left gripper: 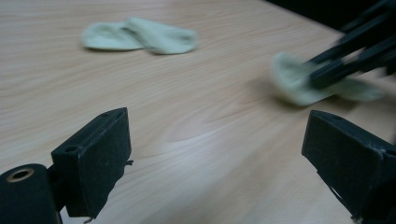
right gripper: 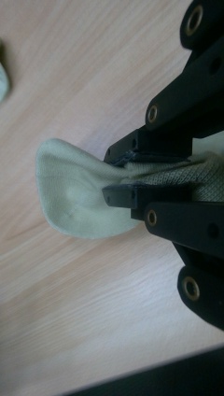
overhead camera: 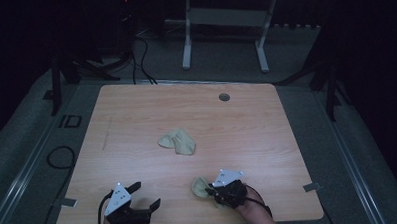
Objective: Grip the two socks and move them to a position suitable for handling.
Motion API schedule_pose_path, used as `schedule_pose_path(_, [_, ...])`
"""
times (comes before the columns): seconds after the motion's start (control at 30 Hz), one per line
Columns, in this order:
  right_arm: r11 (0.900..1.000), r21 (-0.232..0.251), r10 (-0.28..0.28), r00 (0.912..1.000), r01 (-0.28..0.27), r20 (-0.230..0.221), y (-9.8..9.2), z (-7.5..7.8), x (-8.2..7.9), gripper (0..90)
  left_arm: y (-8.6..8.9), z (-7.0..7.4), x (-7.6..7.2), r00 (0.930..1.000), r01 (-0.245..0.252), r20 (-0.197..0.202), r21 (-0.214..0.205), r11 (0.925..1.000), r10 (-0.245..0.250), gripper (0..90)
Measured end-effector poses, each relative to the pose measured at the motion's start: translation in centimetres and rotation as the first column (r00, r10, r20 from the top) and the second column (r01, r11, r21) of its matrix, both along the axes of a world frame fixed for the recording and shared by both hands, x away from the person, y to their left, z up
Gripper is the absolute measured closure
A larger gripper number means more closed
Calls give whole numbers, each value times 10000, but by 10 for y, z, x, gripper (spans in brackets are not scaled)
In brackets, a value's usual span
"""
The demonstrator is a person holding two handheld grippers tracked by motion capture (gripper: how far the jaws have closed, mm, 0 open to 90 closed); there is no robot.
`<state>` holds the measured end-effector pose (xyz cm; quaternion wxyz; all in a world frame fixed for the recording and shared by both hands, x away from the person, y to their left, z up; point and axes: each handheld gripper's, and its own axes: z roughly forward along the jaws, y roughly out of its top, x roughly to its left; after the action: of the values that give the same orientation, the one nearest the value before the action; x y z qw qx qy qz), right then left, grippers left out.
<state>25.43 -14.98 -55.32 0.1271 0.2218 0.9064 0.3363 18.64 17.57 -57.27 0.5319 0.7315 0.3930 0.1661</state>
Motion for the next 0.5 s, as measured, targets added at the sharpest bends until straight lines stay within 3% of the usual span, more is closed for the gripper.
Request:
schedule_pose_path(0.1, [9997, -198, 108, 9999, -108, -28, 4, -7, 1, 758, -10, 3, -1, 9996, 275, 11, 194, 9994, -276, 81])
schedule_pose_path(0.2, [10000, 38, 84, 9999, -83, -110, 5, -9, 1, 654, -19, 4, -1, 9985, 543, 60, 436, 9976, -546, 81])
schedule_pose_path(0.27, [10000, 64, 38, 10000, -38, -85, 5, -10, 1, 654, -19, 4, -1, 9985, 543, 60, 436, 9976, -546, 81])
schedule_pose_path(0.3, [9999, 70, 146, 9998, -145, -122, 6, -10, 0, 528, -26, 5, 1, 9963, 851, 105, 531, 9950, -857, 81])
schedule_pose_path(0.5, [9995, 277, 192, 9983, -177, -551, 9, -6, 1, 327, -39, 11, 9, 9900, 1350, 264, 1063, 9851, -1385, 101])
